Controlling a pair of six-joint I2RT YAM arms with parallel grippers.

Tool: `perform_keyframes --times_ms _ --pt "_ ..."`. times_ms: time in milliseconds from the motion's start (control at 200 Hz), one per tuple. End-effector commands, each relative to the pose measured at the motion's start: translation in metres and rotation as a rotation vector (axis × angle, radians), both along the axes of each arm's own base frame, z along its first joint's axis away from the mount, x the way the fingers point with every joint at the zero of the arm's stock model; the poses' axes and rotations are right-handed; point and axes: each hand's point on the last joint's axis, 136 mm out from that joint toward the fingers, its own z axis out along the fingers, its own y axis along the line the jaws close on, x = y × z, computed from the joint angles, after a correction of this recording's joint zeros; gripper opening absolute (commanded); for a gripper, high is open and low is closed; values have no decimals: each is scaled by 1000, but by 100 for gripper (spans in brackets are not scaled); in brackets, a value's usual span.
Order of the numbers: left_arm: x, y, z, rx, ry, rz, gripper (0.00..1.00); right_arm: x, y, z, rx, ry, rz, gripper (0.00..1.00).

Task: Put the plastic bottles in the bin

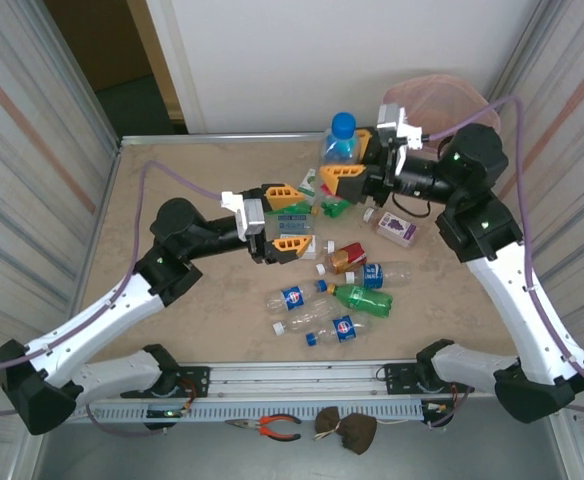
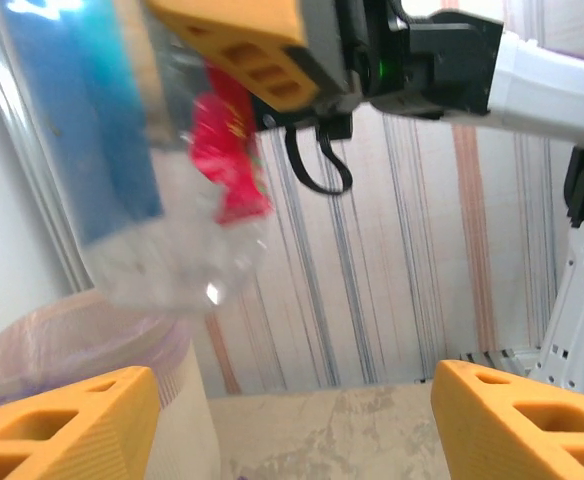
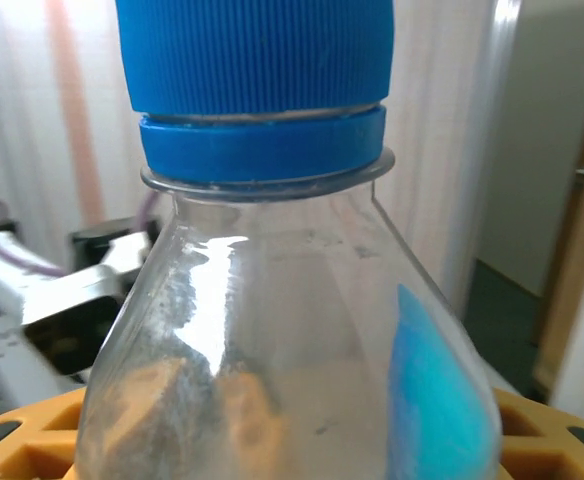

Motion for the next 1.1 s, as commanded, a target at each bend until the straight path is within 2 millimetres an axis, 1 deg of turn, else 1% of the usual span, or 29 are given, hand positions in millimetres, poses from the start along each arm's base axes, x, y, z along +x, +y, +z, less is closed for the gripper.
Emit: perform_keyframes --times_ms 0,120,296,396,486,531,541,551,626,746,857,997,1057,1092 --pt "3 10 -2 -1 -7 70 73 30 -24 4 -19 -1 -138 52" --pt "4 13 -8 16 10 90 73 75 -57 -1 -46 30 -304 51" --pt "5 18 -12 23 24 119 73 140 -115 -20 -102 93 -543 50" --pt "4 20 -15 26 33 121 73 179 -150 -41 -186 124 -706 49" --pt "3 22 -15 24 38 123 73 210 -177 -62 -287 147 -826 48" --pt "2 22 -16 23 41 122 73 227 -190 -79 -337 173 -873 48" --pt "2 23 -16 23 42 124 73 229 -193 -72 -338 158 -887 48" --pt "2 23 -16 23 43 124 73 231 -196 -73 -346 156 -897 48" --pt "1 24 -17 23 47 125 73 254 -215 -93 -412 191 -954 49" --pt "1 26 -20 23 57 134 73 283 -235 -127 -520 242 -994 49" --pt "1 28 -23 21 64 141 73 305 -250 -155 -635 278 -1030 48" --pt "3 29 -27 30 75 151 73 324 -265 -194 -763 349 -1049 49" --pt "4 28 -31 36 78 156 73 330 -270 -213 -818 387 -1051 49" --pt "5 28 -32 39 81 161 73 333 -274 -220 -844 402 -1055 49"
